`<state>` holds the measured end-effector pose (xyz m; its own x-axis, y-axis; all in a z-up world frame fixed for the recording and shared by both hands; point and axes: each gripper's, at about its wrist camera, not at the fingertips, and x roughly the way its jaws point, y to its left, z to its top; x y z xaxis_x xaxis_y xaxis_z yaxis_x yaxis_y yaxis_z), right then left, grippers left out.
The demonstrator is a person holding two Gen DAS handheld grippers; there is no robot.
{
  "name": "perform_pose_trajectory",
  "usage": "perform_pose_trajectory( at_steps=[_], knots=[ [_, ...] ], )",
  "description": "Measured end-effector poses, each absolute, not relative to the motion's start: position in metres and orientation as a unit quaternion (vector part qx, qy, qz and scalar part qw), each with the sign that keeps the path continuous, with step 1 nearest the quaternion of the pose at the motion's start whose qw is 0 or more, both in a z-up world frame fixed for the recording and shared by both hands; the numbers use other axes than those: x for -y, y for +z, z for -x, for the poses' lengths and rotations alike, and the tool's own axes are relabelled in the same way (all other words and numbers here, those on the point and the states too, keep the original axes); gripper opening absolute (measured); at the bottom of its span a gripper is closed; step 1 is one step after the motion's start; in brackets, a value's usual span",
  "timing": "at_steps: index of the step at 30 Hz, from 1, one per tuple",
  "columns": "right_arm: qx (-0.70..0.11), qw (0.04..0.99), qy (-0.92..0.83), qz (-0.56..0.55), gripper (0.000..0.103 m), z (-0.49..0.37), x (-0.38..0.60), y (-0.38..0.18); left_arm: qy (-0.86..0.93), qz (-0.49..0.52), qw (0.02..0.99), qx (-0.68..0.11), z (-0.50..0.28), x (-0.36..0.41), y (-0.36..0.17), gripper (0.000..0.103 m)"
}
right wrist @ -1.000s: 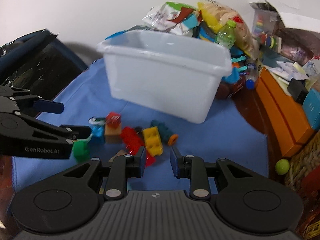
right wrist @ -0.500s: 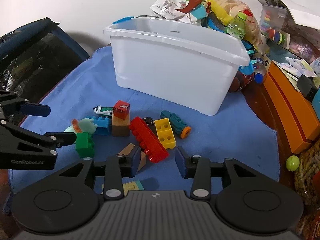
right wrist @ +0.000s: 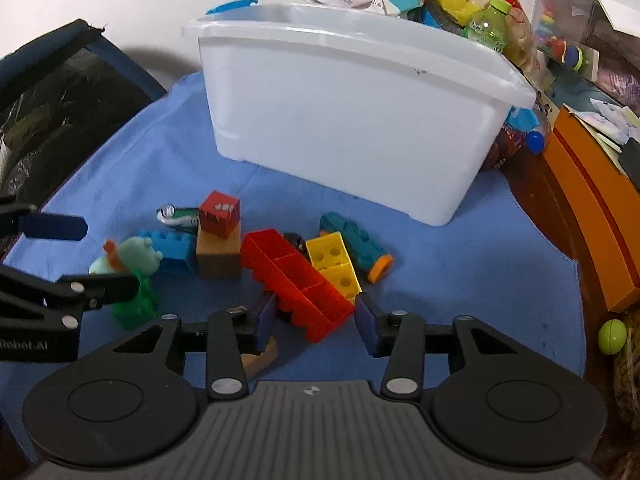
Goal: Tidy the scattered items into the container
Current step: 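Grasp the green Lego brick with the left tool while the right grasps the red Lego stack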
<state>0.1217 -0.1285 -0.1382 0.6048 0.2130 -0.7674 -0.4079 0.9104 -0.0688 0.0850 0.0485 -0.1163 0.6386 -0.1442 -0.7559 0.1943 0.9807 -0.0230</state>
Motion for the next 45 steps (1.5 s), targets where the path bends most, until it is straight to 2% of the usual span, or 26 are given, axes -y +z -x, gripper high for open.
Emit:
perform_pose_trajectory(
  at_steps=[11,12,14,17,22,25,26,30,32,38,45],
  knots=[
    [-0.408,0.887,0.176,0.130,0.046,-0.108,0.135,-0.129,-0.123,-0.057,0.894,-0.428,-0.093,-0.027,-0.128,0.072],
    [-0.408,0.886,0.177,0.130,0.046,-0.109,0.135,-0.129,-0.124,-0.060,0.895,-0.424,-0.095,-0.027,-0.128,0.070],
    [-0.405,0.887,0.178,0.129,0.047,-0.110,0.135,-0.129,-0.137,-0.059,0.891,-0.428,-0.098,-0.026,-0.127,0.059],
    [-0.397,0.891,0.179,0.129,0.047,-0.113,0.136,-0.129,-0.143,-0.070,0.892,-0.423,-0.095,-0.023,-0.122,0.052],
    [-0.405,0.887,0.192,0.114,0.052,-0.121,0.138,-0.134,-0.160,-0.074,0.893,-0.413,-0.093,-0.021,-0.117,0.046],
    [-0.417,0.880,0.193,0.119,0.046,-0.120,0.138,-0.138,-0.158,-0.070,0.894,-0.413,-0.093,-0.022,-0.117,0.046],
    [-0.420,0.878,0.196,0.121,0.034,-0.120,0.138,-0.139,-0.158,-0.070,0.895,-0.412,-0.092,-0.021,-0.117,0.046],
    [-0.412,0.880,0.196,0.129,0.030,-0.115,0.137,-0.137,-0.159,-0.068,0.896,-0.410,-0.093,-0.020,-0.114,0.045],
    [-0.401,0.886,0.194,0.129,0.029,-0.113,0.137,-0.130,-0.161,-0.067,0.897,-0.407,-0.093,-0.020,-0.110,0.033],
    [-0.371,0.901,0.186,0.127,0.029,-0.108,0.141,-0.108,-0.161,-0.077,0.900,-0.398,-0.093,-0.018,-0.101,0.033],
    [-0.372,0.902,0.180,0.123,0.029,-0.105,0.144,-0.110,-0.150,-0.089,0.899,-0.400,-0.088,-0.020,-0.113,0.034]
  ],
)
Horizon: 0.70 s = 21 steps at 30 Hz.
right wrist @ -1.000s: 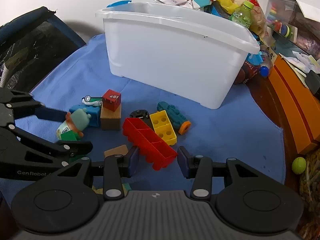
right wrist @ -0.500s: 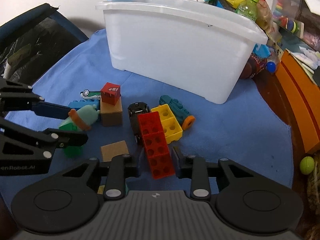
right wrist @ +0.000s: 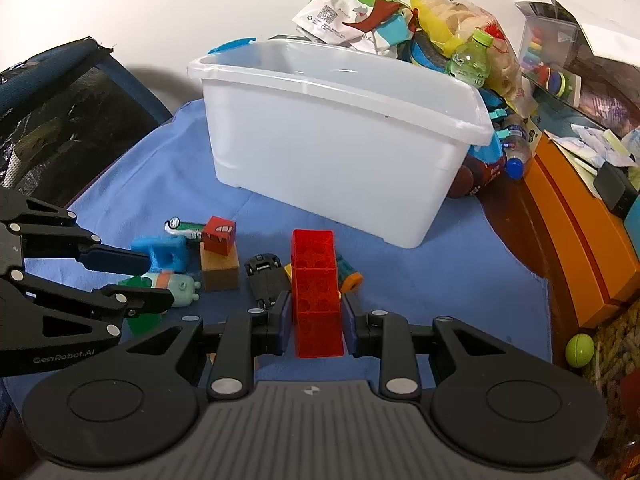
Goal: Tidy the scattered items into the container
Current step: 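Grasp the green Lego brick with the left tool while the right grasps the red Lego stack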
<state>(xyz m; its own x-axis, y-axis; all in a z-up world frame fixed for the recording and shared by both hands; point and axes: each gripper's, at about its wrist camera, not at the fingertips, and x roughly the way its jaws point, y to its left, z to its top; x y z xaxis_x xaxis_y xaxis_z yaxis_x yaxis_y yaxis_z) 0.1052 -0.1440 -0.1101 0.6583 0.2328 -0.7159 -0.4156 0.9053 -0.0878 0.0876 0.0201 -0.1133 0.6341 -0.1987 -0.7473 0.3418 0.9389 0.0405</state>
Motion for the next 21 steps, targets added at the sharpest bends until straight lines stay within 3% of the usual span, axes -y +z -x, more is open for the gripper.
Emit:
perform_pose_trajectory(
  at_steps=[6,8,16,18,20,21],
  knots=[
    [-0.377,0.902,0.177,0.115,0.030,-0.102,0.148,-0.111,-0.142,-0.079,0.897,-0.412,-0.088,-0.024,-0.125,0.042],
    [-0.377,0.902,0.176,0.114,0.030,-0.100,0.148,-0.112,-0.137,-0.092,0.897,-0.410,-0.085,-0.023,-0.128,0.050],
    [-0.382,0.901,0.174,0.110,0.030,-0.095,0.152,-0.114,-0.149,-0.069,0.894,-0.417,-0.067,-0.029,-0.127,0.050],
    [-0.383,0.901,0.172,0.109,0.030,-0.094,0.153,-0.115,-0.155,-0.075,0.891,-0.421,-0.063,-0.025,-0.132,0.047],
    [-0.386,0.900,0.172,0.108,0.030,-0.094,0.153,-0.116,-0.164,-0.084,0.887,-0.424,-0.061,-0.022,-0.136,0.027],
    [-0.387,0.899,0.173,0.108,0.030,-0.093,0.153,-0.116,-0.170,-0.084,0.888,-0.418,-0.059,-0.021,-0.135,0.027]
  ],
)
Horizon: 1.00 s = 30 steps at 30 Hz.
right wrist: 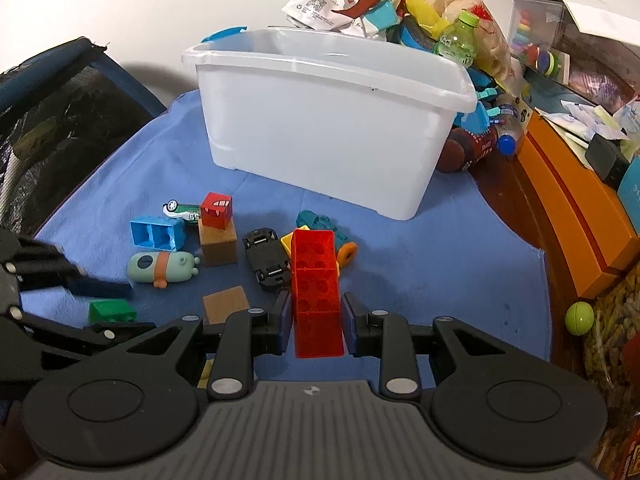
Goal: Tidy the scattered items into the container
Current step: 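Grasp the green Lego brick with the left tool while the right grasps the red Lego stack, then carry both bricks over the white bin and open both tools to drop them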
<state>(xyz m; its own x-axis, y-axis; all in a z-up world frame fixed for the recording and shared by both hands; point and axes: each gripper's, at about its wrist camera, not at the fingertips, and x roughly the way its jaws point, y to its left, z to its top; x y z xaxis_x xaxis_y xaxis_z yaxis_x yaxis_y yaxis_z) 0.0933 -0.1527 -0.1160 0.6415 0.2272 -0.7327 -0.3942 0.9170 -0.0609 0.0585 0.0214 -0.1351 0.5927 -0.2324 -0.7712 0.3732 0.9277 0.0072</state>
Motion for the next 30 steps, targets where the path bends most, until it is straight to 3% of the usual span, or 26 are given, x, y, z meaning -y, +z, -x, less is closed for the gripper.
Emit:
perform_pose_trajectory(
  at_steps=[5,11,22,30],
  knots=[
    [-0.385,0.900,0.172,0.107,0.030,-0.090,0.153,-0.115,-0.187,-0.102,0.890,-0.403,-0.053,-0.016,-0.131,0.027],
    [-0.362,0.911,0.168,0.107,0.030,-0.095,0.154,-0.098,-0.192,-0.117,0.913,-0.340,-0.064,-0.010,-0.077,0.027],
    [-0.281,0.940,0.168,0.097,0.030,-0.127,0.150,-0.026,-0.152,-0.101,0.948,-0.262,-0.133,-0.006,0.011,0.027],
    [-0.245,0.951,0.161,0.094,0.030,-0.177,0.143,0.005,-0.130,-0.087,0.957,-0.244,-0.188,-0.003,0.032,0.027]
  ],
)
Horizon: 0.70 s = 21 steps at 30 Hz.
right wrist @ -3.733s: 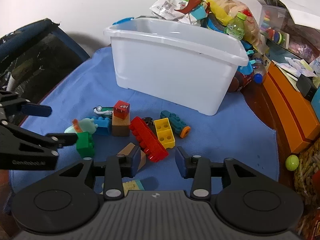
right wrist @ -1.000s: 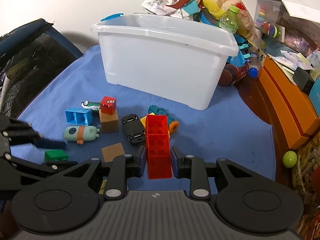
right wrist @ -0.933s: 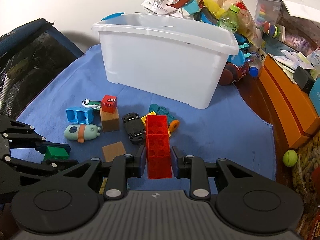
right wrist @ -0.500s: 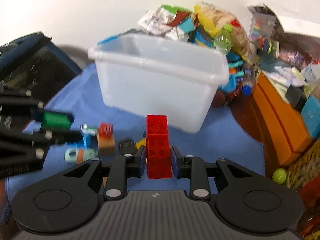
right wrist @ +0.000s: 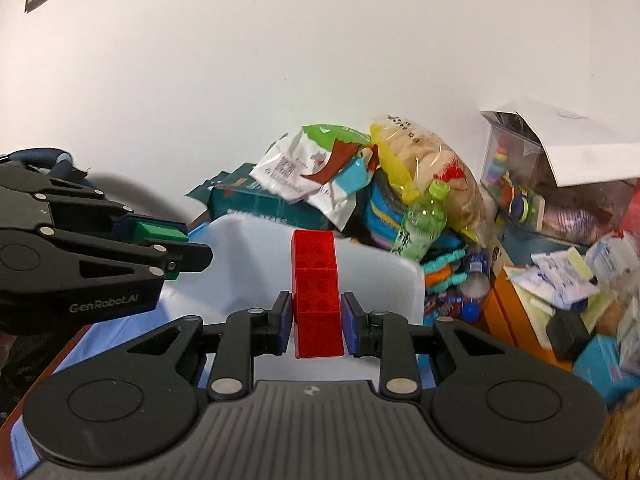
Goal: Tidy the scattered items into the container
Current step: 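Carry both bricks over the white bin and open both tools to drop them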
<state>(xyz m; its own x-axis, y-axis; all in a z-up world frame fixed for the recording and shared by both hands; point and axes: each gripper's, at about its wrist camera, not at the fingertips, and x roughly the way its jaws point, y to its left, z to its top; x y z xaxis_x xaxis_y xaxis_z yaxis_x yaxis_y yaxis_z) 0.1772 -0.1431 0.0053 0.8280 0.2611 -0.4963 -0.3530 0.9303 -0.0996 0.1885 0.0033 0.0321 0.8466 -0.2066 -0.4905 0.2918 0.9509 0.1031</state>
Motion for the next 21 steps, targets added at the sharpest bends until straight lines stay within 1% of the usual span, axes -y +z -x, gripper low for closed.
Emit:
perform_pose_trajectory(
  at_steps=[6,16,17,18,19,20,21],
  knots=[
    [-0.269,0.945,0.154,0.099,0.030,-0.220,0.141,-0.012,-0.117,-0.078,0.952,-0.271,-0.235,-0.006,0.013,0.027],
    [-0.314,0.932,0.152,0.097,0.031,-0.266,0.139,-0.045,-0.117,-0.072,0.941,-0.310,-0.277,-0.004,-0.020,0.029],
    [-0.317,0.932,0.151,0.092,0.039,-0.269,0.139,-0.046,-0.117,-0.072,0.940,-0.312,-0.279,-0.004,-0.022,0.037],
    [-0.318,0.932,0.150,0.087,0.051,-0.270,0.139,-0.046,-0.115,-0.074,0.940,-0.313,-0.280,-0.003,-0.023,0.042],
    [-0.316,0.933,0.151,0.085,0.055,-0.271,0.140,-0.046,-0.111,-0.077,0.940,-0.312,-0.281,-0.003,-0.025,0.048],
    [-0.314,0.933,0.151,0.088,0.054,-0.271,0.139,-0.046,-0.105,-0.080,0.941,-0.313,-0.281,-0.002,-0.025,0.055],
    [-0.313,0.933,0.149,0.093,0.054,-0.271,0.139,-0.046,-0.101,-0.083,0.940,-0.314,-0.282,-0.003,-0.025,0.058]
  ],
)
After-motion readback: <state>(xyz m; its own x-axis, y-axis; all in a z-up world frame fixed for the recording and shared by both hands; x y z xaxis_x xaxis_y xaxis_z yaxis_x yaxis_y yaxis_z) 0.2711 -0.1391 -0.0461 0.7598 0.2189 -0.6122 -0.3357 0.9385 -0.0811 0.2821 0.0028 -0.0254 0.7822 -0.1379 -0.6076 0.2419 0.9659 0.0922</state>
